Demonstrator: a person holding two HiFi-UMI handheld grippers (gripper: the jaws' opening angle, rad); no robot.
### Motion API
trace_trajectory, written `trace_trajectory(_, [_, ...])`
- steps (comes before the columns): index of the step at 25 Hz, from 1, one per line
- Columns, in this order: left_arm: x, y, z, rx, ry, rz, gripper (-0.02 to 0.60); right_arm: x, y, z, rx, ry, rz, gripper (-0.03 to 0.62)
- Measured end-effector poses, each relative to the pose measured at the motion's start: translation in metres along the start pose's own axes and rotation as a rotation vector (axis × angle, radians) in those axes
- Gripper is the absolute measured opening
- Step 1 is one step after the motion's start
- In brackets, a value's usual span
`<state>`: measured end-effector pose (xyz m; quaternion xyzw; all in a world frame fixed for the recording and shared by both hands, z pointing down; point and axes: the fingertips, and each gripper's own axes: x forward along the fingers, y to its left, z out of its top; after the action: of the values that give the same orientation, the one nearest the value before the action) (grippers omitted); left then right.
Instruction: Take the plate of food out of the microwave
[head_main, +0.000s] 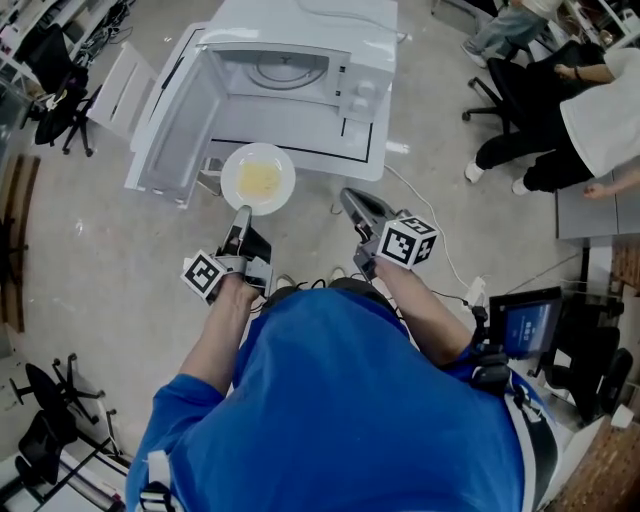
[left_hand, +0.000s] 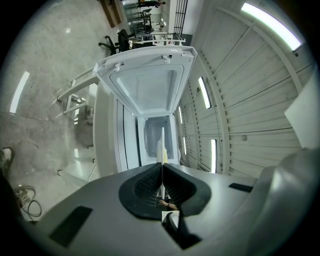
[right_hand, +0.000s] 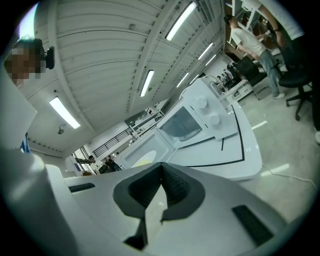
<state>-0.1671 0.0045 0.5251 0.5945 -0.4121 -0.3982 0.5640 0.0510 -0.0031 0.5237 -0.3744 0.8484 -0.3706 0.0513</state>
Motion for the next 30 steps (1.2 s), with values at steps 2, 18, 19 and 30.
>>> trace_trajectory(2, [-0.005,-0.001,0.004,0.000,0.010,-0.002,0.017,-0.001,0.005,-0.004,-0.001,-0.004,-0.010,-0.002])
trace_trajectory(18, [-0.009,-0.005,0.010,-0.011,0.050,-0.025,0.017,0.002,0.021,-0.013,-0.030,-0.003,-0.033,-0.002])
trace_trajectory(19, [-0.009,-0.005,0.010,-0.014,0.050,-0.026,0.017,0.002,0.021,-0.014,-0.031,-0.003,-0.035,-0.002])
trace_trajectory(30, [-0.011,0.000,0.012,-0.029,0.062,-0.018,0.017,0.004,0.022,-0.020,-0.030,-0.013,-0.051,-0.002])
